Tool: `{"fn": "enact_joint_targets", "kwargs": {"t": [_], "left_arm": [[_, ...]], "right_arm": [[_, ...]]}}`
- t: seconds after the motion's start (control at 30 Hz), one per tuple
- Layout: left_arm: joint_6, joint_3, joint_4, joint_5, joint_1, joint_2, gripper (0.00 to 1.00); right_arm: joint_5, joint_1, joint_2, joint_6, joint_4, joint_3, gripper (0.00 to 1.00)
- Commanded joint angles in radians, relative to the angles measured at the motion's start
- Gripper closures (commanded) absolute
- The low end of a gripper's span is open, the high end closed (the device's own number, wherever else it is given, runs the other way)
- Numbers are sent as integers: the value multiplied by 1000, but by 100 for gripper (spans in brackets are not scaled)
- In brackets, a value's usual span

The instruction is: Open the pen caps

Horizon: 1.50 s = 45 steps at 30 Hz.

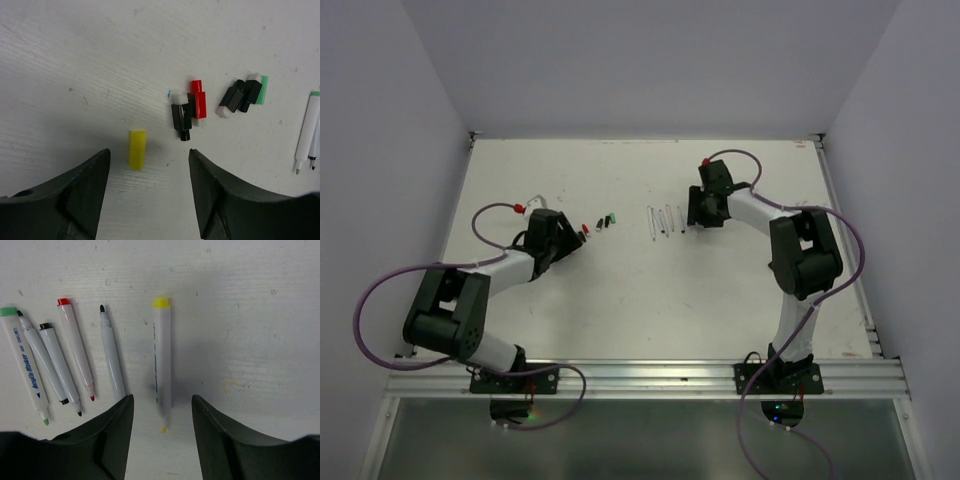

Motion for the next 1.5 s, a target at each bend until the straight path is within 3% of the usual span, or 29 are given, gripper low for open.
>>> {"fn": "enact_joint_targets", "kwargs": {"t": [0.0,0.13,0.3,0.57,0.73,0.87,1.47], "left_arm": [[9,18,-80,-51,11,-78,33],[32,16,-108,-38,11,-150,32],[44,4,-105,36,10,-231,33],[44,32,-130,81,-44,-238,34],[37,47,-168,47,-97,-219,34],[26,78,-171,48,-127,-179,34],[29,104,-156,56,-159,-129,34]], "right_arm": [[66,0,-109,41,-34,56,46],[199,-18,-165,144,-86,85,29],[245,-122,-148,382,-192,136,27],[543,-266,-204,643,-310,29,34],[681,-320,-212,692,-413,7,36],[703,-337,-197,724,-455,-17,40],[650,-429,-248,635,-283,-192,43]]}}
